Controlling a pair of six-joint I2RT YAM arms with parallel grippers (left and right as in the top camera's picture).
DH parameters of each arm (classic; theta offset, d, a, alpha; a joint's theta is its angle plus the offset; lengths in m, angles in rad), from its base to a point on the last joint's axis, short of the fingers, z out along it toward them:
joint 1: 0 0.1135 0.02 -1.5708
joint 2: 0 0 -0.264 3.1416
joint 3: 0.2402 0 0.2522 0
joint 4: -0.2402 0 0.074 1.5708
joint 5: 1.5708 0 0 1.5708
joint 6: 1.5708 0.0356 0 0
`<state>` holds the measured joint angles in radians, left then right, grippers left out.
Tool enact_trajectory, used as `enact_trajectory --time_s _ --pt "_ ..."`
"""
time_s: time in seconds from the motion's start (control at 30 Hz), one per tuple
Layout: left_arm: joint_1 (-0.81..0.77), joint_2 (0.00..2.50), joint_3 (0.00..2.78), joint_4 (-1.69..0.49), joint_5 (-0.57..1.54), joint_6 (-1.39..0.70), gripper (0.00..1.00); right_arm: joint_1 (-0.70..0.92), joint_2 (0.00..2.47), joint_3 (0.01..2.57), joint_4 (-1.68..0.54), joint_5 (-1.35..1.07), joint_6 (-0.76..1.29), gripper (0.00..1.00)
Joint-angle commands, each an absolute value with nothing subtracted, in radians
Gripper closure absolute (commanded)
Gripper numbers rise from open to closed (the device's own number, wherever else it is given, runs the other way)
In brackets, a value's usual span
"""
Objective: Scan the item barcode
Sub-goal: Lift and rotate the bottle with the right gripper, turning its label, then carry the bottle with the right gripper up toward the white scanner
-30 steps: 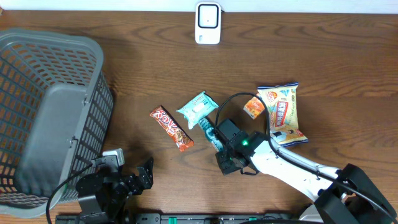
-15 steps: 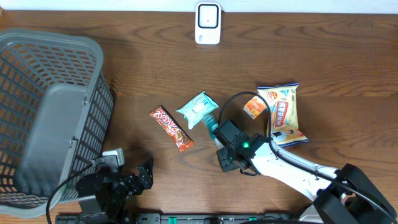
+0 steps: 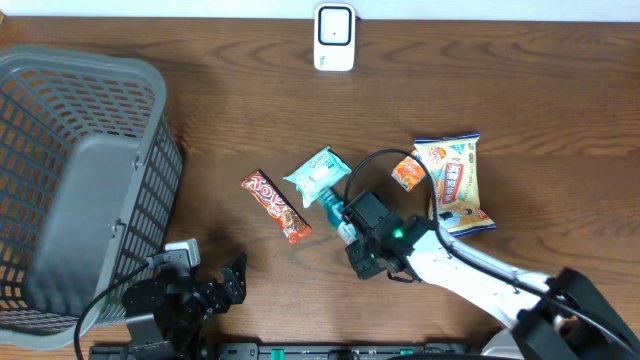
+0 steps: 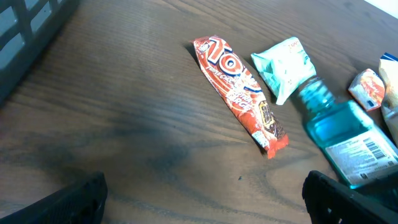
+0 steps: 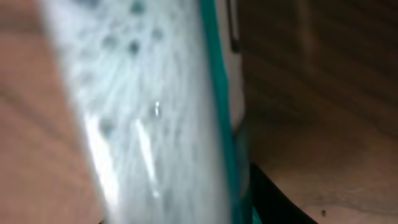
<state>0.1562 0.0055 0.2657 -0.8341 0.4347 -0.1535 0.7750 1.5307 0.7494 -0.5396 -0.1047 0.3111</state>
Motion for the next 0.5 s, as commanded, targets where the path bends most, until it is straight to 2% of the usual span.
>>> enact_trajectory --time_s 0.0,0.2,0.37,0.47 --pt "0.158 0.004 0.264 -0.837 0.429 -0.155 0.02 0.776 1.42 0.761 -0.533 -0.235 0.102 0.99" --pt "0.158 0.004 0.264 -0.837 0.429 -0.155 0.02 0.776 1.306 0.761 -0.515 -0.478 -0.068 0.99" --pt "0.158 0.004 0.264 -0.837 0.429 -0.155 0.02 0.776 1.302 0.761 -0.488 -0.514 -0.068 0.99" --pt "0.158 0.004 0.264 -0.837 0.429 -0.155 0.02 0.763 1.299 0.761 -0.405 -0.694 -0.069 0.99"
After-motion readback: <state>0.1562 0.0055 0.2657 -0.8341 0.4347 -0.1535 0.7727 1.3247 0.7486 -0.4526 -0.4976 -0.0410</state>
